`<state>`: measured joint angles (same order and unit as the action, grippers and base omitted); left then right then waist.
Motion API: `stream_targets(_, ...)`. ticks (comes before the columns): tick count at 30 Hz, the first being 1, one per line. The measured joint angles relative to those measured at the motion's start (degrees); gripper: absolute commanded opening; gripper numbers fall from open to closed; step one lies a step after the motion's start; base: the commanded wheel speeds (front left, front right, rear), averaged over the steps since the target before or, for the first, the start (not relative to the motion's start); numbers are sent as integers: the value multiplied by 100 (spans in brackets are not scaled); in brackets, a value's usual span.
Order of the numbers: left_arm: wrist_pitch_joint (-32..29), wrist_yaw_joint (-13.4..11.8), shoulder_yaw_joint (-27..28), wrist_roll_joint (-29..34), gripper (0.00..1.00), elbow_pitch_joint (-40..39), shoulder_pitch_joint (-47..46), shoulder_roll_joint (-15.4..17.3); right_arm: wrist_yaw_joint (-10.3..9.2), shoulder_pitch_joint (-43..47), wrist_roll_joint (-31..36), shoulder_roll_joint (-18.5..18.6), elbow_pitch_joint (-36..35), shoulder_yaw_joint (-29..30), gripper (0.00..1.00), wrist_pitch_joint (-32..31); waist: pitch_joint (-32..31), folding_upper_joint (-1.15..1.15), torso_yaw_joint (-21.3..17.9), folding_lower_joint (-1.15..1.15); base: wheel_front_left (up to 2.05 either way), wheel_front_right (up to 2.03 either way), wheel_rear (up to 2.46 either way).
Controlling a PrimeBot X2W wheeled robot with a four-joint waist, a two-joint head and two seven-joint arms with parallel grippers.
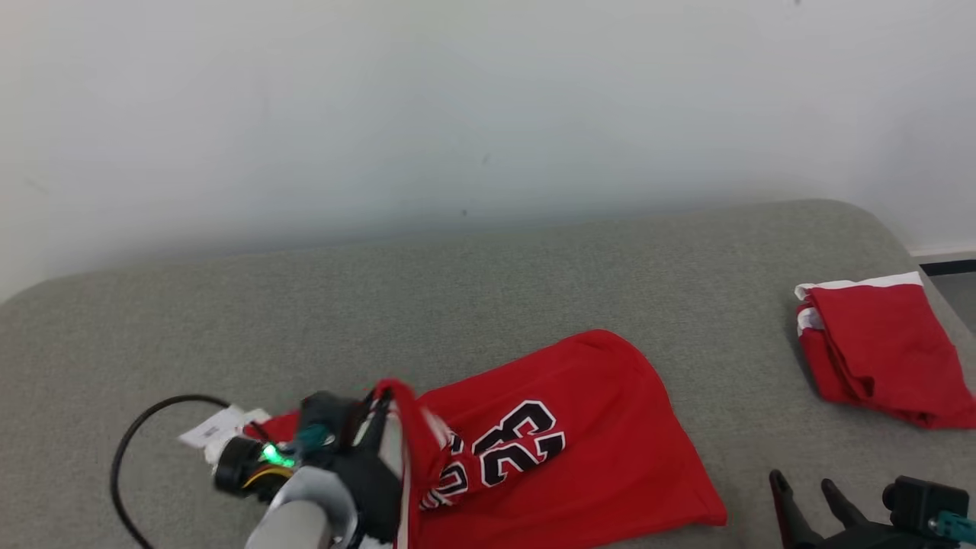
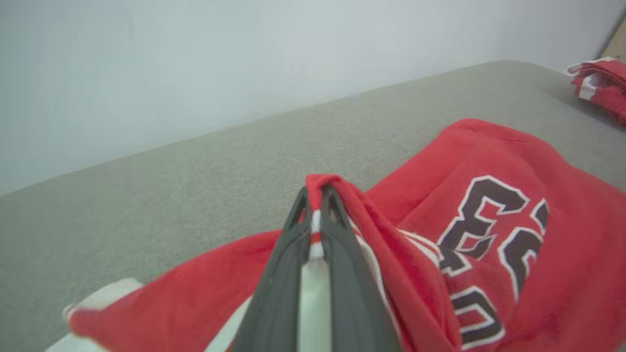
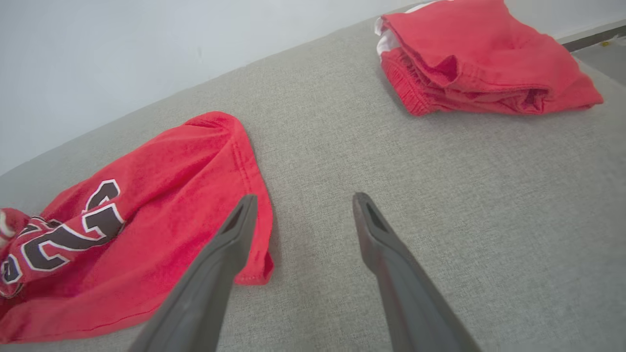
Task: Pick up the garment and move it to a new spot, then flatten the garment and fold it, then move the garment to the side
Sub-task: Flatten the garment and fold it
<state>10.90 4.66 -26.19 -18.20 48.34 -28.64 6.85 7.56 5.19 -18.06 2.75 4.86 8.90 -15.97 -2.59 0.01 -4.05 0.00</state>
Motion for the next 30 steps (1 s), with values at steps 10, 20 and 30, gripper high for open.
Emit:
stream_targets(10,-535,-264,-297,-98,100,-705,128,-292,-1,7,1,5,-42,35,100,-24,44,0,-141,0,0,0,0)
stream_targets(20,-1014,-839,244,-446,100,-1660,1052,421,-1,76,1,3,-48,146,100,-26,-15,-1,63,0,0,0,0)
stream_targets(30,-1564,-739,-151,-252,100,-2125,1326,765,-1,59,10,4,-84,12,100,-101,-67,0,192,0,0,0,0)
